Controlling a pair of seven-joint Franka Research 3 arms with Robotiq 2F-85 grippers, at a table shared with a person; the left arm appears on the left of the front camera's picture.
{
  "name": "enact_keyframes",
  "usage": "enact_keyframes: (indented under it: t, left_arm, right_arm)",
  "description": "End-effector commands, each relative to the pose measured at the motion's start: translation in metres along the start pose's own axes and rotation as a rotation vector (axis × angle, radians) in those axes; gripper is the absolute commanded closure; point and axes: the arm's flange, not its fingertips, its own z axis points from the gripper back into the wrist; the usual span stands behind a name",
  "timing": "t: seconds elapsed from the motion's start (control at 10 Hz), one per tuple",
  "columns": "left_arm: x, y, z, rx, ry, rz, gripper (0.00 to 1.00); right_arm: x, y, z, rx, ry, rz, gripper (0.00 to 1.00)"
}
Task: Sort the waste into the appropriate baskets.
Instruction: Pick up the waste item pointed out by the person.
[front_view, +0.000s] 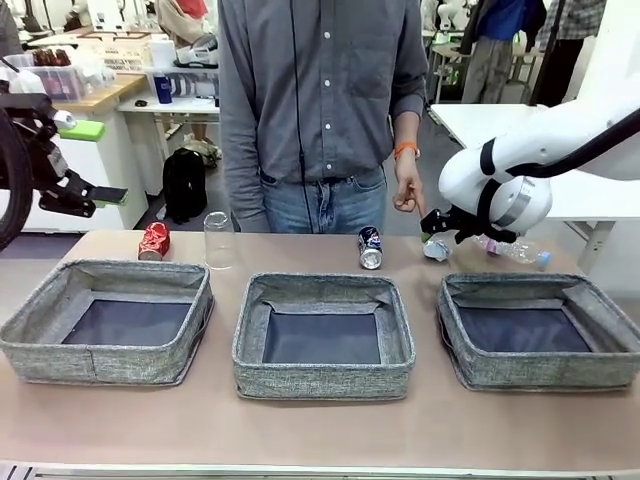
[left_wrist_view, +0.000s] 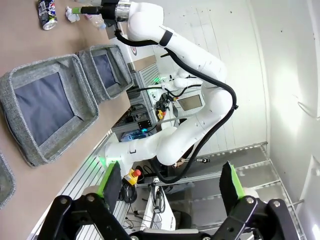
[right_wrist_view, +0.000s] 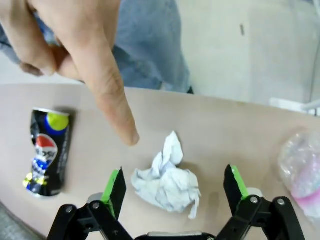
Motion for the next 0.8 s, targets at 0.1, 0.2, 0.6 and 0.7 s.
enact_keyframes:
  t: [0.1, 0.2, 0.6, 0.7]
  left_arm:
    - [0.001, -0.001, -0.002, -0.018, -0.007, -0.021, 0.0]
    - [0.001, -0.001, -0.002, -0.018, -0.007, -0.021, 0.0]
    - [0.001, -0.001, -0.002, -0.018, -0.007, -0.021, 0.0]
    - [0.001, -0.001, -0.002, -0.018, -0.007, -0.021, 0.0]
  right_arm:
    - [-0.005, -0.005, -0.021, 0.022, -0.049, 0.029, 0.0]
    - [-0.007, -0.005, -0.023, 0.037, -0.053, 0.022, 0.0]
    - [-0.008, -0.005, -0.022, 0.013, -0.008, 0.019, 0.0]
    - [-0.007, -0.006, -0.021, 0.013, -0.009, 0.017, 0.35]
